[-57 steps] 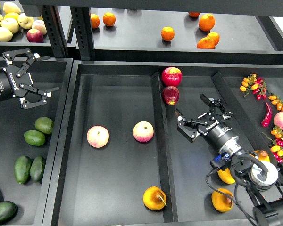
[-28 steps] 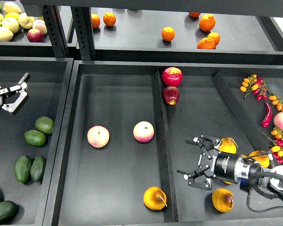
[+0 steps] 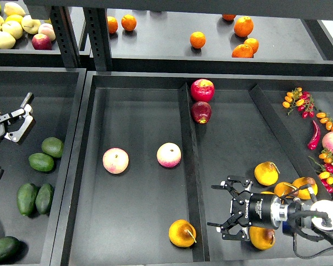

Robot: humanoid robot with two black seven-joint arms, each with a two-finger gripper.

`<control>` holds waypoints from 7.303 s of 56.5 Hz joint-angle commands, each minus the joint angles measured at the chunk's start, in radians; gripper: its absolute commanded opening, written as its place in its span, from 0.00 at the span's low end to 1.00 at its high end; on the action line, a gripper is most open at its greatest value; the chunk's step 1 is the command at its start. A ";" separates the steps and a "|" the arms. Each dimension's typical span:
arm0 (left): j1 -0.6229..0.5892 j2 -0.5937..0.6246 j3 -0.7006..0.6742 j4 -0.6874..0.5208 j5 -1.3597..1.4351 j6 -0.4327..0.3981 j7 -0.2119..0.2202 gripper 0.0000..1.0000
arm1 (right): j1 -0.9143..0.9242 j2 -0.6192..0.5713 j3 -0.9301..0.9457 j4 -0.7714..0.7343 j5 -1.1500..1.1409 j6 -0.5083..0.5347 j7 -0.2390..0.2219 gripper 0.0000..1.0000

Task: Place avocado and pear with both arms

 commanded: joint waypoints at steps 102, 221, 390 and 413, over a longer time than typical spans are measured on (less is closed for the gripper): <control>0.018 -0.144 0.057 0.000 0.084 0.000 0.000 0.99 | 0.001 0.287 -0.100 -0.260 -0.148 -0.024 0.000 0.77; 0.036 -0.144 0.083 0.000 0.086 0.000 0.000 0.99 | -0.137 -0.075 0.212 -0.018 -0.038 0.007 0.000 0.28; 0.116 -0.144 0.092 0.045 0.081 0.000 0.000 0.99 | -0.079 0.623 0.718 -0.249 -0.128 0.198 0.079 1.00; -0.030 -0.144 0.098 0.121 0.079 0.000 0.000 0.99 | -0.105 0.623 0.955 -0.203 -0.130 0.194 0.239 1.00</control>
